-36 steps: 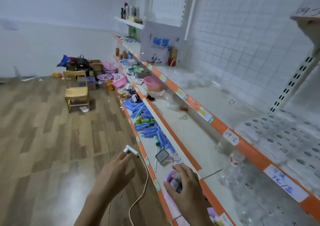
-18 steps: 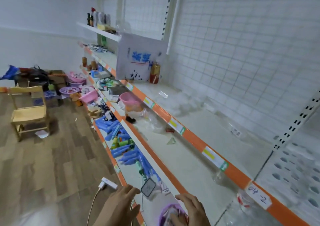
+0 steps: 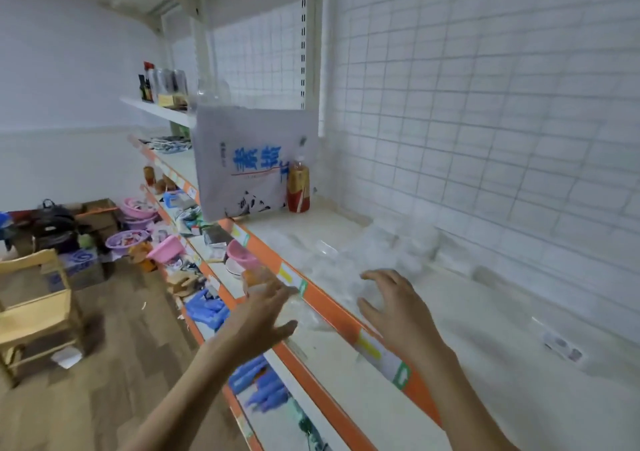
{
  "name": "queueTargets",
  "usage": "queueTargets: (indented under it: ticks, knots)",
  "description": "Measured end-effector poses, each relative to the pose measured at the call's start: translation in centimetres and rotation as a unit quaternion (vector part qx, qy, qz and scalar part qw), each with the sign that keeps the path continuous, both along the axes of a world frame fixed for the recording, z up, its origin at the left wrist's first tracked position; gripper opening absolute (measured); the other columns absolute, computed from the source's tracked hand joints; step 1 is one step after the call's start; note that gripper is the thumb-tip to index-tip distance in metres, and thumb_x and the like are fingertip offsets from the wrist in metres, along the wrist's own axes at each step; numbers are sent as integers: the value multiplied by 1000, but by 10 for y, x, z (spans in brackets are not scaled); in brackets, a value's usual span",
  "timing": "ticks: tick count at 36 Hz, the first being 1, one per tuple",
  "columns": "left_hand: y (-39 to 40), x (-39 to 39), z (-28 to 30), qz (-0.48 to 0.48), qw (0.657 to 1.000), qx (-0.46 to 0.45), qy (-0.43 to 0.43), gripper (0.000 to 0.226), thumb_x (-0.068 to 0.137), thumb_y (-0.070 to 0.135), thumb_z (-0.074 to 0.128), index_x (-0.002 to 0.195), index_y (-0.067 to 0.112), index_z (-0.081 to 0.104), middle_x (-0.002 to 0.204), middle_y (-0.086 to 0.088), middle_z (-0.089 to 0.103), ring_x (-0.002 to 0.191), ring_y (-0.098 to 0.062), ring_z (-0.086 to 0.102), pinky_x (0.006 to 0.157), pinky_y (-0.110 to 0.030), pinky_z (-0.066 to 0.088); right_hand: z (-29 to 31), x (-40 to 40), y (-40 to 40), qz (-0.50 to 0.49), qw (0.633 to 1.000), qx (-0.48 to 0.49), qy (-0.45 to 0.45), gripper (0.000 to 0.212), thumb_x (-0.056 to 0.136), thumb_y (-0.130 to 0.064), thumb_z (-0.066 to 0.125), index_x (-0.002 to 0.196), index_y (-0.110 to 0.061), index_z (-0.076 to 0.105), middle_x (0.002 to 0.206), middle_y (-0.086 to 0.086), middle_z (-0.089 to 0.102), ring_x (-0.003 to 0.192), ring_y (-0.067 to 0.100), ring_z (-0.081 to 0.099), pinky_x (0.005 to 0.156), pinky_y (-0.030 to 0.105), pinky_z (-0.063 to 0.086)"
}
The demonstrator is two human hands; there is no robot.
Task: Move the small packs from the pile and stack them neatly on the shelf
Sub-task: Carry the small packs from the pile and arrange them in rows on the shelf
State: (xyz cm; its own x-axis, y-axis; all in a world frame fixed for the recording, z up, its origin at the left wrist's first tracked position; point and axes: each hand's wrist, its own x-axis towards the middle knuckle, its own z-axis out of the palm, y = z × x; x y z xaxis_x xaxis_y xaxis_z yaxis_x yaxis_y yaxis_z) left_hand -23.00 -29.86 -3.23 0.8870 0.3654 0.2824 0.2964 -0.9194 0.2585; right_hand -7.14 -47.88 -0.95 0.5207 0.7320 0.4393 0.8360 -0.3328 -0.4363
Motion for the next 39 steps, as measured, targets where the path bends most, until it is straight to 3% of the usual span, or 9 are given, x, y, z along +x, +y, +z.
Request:
queueTargets:
  ticks: [2,5,10,15,19,23,27,34,39]
  knots:
    - [25,28,15,10,1000,10,-14,61,87,39,56,140,25,30,139,-1,33,109,-18,52,91,-39,47,7,15,20,-19,999,-20,-25,38,88,-29,55,126,-24,51,129,-7,49,118,13,45,93,24,36]
    - [51,71,35,-3,999,31,-27,63,87,39,56,141,24,26,139,-2,28,91,-13,53,83,-31,49,4,32,46,-39,995,-86,-22,44,88,-38,55,129,-25,47,132,-4,46,119,16,43,94,28,39]
    - [91,137,36,-74,995,26,54,59,88,35,57,139,22,32,140,-2,27,110,-19,49,92,-33,44,-14,47,67,-52,981,-176,60,62,78,-49,64,132,-31,40,134,-2,32,124,20,34,94,35,43]
    - [130,193,14,-186,969,-11,163,57,85,18,61,137,20,38,139,-3,32,123,-18,39,92,-17,31,-23,58,74,-69,981,-96,154,53,77,-35,70,124,-31,46,120,-6,30,110,11,43,82,13,38]
    - [150,222,7,-269,949,-49,159,43,83,11,64,124,13,53,125,-6,52,116,-18,48,92,-14,30,-21,65,75,-109,964,-18,241,31,83,-36,64,112,-33,52,111,-11,45,94,-5,48,74,5,36]
    - [168,235,4,-337,927,-85,140,35,86,28,64,117,14,55,114,-1,59,103,-14,55,83,-13,35,-20,66,82,-174,940,64,286,17,90,-40,56,104,-31,55,105,-9,59,84,-2,59,68,12,44]
    - [179,239,11,-369,896,-216,116,20,84,29,65,98,19,55,86,2,66,75,-6,65,71,-14,45,-15,64,92,-225,928,114,275,11,95,-38,45,102,-34,52,92,-4,62,72,-5,59,61,17,46]
    - [191,240,24,-403,818,-386,137,21,91,24,57,110,15,54,101,-6,67,86,-14,63,73,-25,46,-4,54,104,-269,898,215,273,17,100,-24,39,101,-24,56,78,6,64,49,13,57,45,21,40]
    - [186,234,11,-446,790,-383,175,31,87,33,54,105,9,60,101,-7,64,88,-12,60,75,-23,45,-9,41,100,-285,882,147,345,14,99,-27,41,100,-23,54,86,4,64,49,16,53,46,25,36]
